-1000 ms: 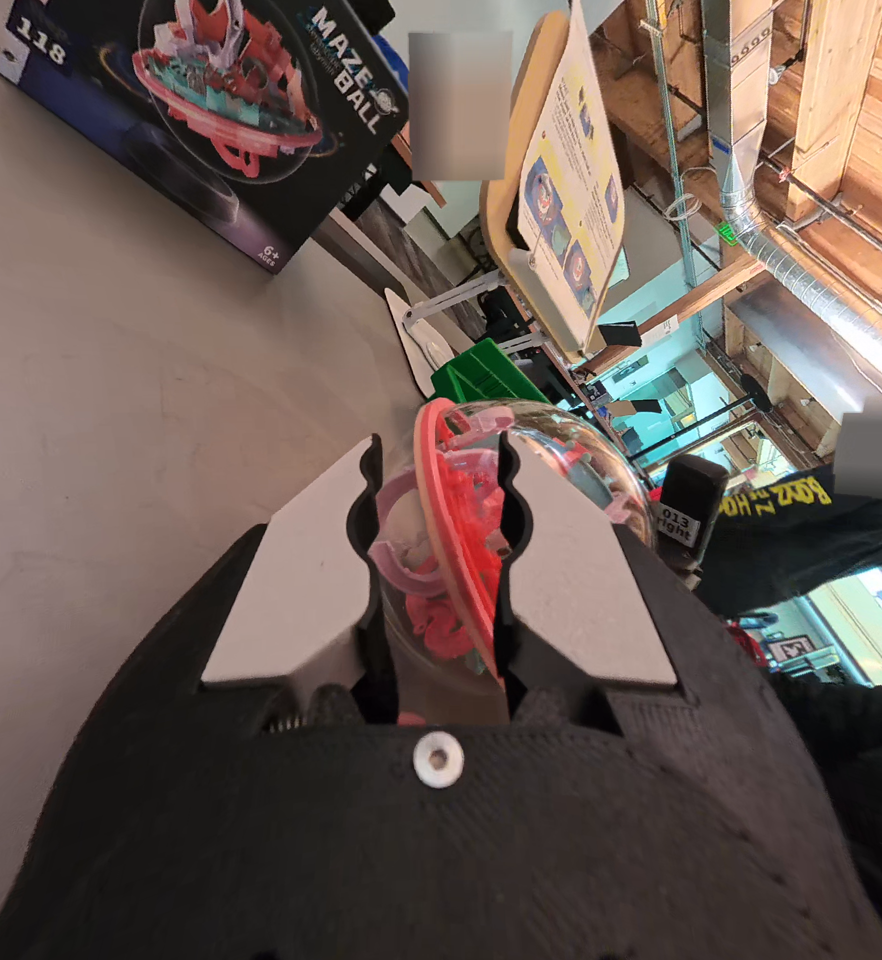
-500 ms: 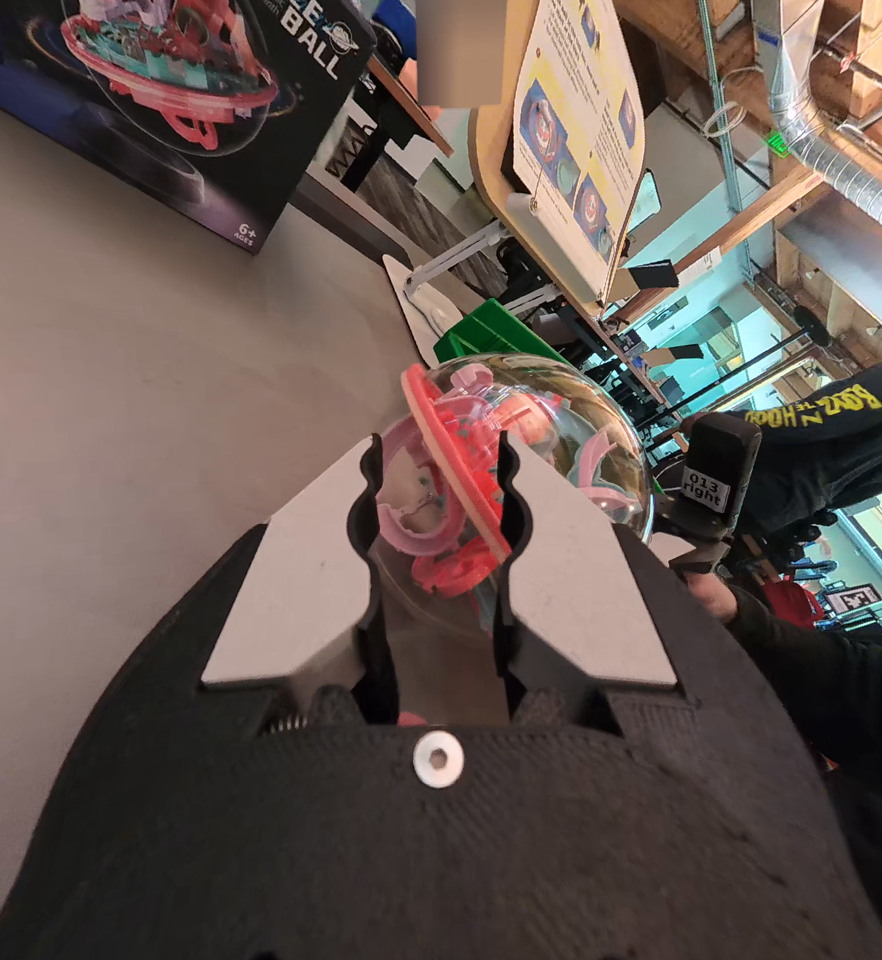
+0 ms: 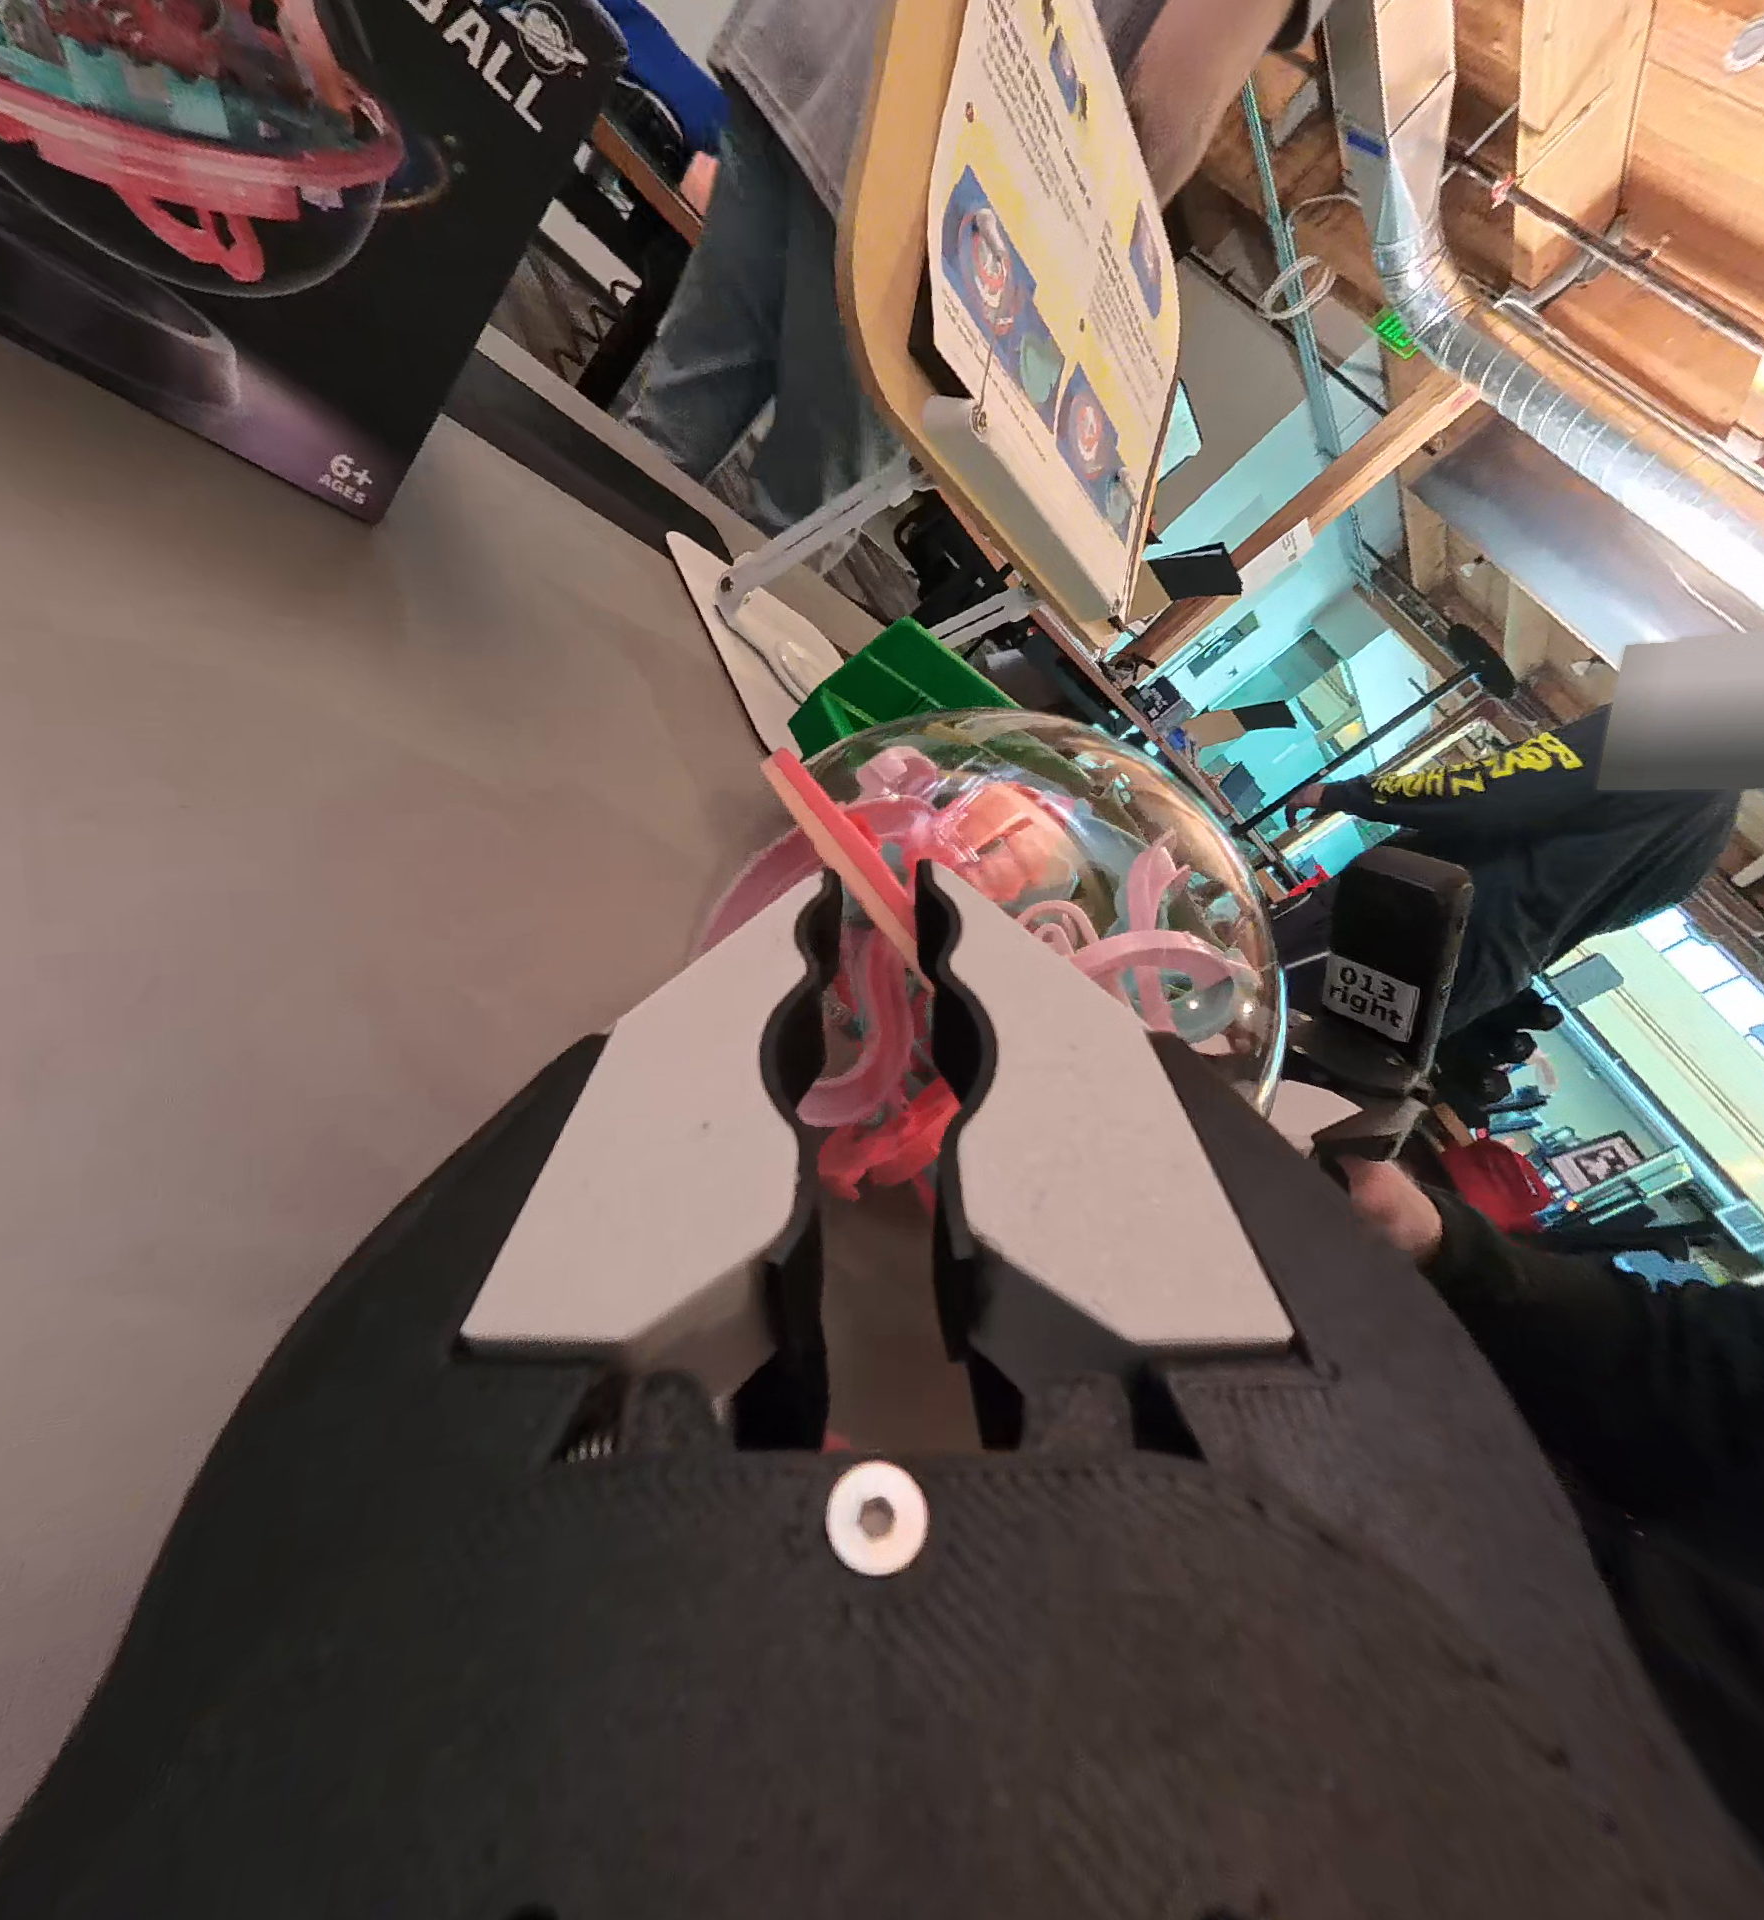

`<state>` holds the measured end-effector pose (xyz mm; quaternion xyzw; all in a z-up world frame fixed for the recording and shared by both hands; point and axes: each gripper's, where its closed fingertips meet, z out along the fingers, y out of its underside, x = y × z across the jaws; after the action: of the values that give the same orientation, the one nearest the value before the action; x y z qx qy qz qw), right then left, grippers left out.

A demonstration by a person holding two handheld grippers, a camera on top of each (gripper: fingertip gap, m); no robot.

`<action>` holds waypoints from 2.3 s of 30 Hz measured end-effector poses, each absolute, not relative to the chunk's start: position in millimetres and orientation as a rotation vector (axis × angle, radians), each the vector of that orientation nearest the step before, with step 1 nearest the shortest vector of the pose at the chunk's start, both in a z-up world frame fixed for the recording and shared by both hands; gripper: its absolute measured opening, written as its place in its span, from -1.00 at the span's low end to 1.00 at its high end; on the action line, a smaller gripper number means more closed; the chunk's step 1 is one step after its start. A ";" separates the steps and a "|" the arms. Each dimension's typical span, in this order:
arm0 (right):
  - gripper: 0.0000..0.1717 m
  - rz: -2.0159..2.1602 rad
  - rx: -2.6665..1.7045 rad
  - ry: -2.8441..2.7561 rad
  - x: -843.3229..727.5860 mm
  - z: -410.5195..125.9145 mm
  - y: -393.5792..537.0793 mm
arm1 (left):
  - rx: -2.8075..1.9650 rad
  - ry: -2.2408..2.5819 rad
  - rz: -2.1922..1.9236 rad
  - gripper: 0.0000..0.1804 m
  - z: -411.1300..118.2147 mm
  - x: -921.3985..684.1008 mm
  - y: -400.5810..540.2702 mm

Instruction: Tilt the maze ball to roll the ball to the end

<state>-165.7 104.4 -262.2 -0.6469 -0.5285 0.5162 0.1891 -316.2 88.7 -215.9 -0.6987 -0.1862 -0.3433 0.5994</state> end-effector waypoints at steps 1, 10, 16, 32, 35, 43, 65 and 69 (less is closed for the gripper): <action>-0.59 1.450 -1.823 -1.486 -164.6 -262.5 104.8 | -1.616 -0.427 -0.803 -0.86 -215.2 -315.1 91.8; -0.54 1.441 -1.821 -1.488 -158.8 -263.5 105.4 | -1.635 -0.416 -0.819 -0.59 -220.6 -313.5 87.1; -0.46 1.385 -1.778 -1.538 -157.3 -264.8 103.6 | -1.639 -0.409 -0.793 -0.51 -219.8 -310.8 85.3; -0.36 1.291 -1.759 -1.627 -144.2 -277.8 98.9 | -1.665 -0.385 -0.691 -0.36 -208.4 -291.1 70.5; -0.35 1.284 -1.758 -1.634 -142.9 -279.8 98.3 | -1.672 -0.361 -0.662 -0.36 -205.5 -286.0 71.7; -0.35 1.258 -1.744 -1.663 -140.6 -285.9 94.5 | -1.662 -0.364 -0.630 -0.33 -203.9 -276.5 68.1; 0.01 1.053 -1.644 -1.916 -112.4 -306.6 85.0 | -1.765 -0.297 -0.543 0.08 -208.9 -262.3 55.6; 0.01 0.940 -1.609 -1.988 -93.0 -317.1 91.6 | -1.801 -0.282 -0.502 0.17 -209.3 -258.6 55.1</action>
<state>-93.0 91.6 -317.1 -0.5778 -0.7138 0.3374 0.2070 -258.6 55.1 -209.3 -0.7721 -0.1211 -0.2154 0.5855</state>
